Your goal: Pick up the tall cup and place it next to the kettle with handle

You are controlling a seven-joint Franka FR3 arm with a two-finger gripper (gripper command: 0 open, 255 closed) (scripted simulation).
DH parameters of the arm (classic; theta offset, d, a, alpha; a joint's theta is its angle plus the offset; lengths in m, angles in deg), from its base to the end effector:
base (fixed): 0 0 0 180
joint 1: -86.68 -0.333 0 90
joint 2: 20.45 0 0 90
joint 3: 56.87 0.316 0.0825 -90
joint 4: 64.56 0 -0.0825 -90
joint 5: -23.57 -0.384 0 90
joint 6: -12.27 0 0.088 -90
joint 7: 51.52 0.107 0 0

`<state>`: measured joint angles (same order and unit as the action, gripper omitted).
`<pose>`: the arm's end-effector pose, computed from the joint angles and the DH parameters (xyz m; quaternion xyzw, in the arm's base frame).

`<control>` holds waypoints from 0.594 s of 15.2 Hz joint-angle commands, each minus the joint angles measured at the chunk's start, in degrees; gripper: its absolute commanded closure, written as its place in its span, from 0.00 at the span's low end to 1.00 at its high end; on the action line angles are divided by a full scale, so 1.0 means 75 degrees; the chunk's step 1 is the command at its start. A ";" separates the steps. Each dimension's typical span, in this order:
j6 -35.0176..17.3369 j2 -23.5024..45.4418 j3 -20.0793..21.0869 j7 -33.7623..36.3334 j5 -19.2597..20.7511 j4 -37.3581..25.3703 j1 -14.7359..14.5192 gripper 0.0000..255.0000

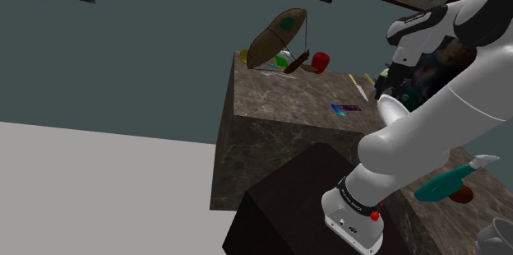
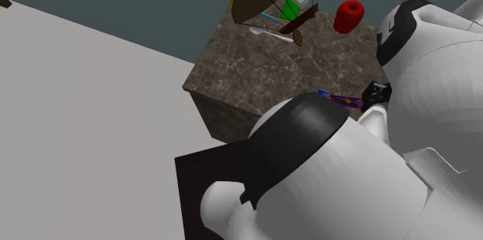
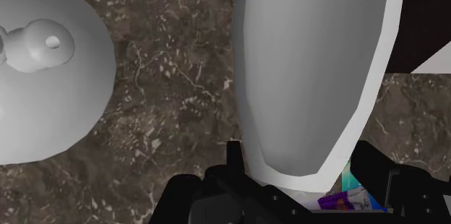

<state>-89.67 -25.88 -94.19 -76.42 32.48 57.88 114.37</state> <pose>0.1919 -0.4526 0.4188 -0.9396 0.3093 0.1303 0.0668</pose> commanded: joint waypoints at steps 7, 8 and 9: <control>-0.0851 0.0423 -0.0078 -0.0110 -0.0189 0.0487 0.0019 1.00; -0.0956 0.0484 -0.0086 -0.0129 -0.0218 0.0541 0.0023 1.00; -0.1061 0.0547 -0.0094 -0.0150 -0.0250 0.0593 0.0026 1.00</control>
<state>-96.83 -22.12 -94.88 -77.52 30.80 61.85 114.59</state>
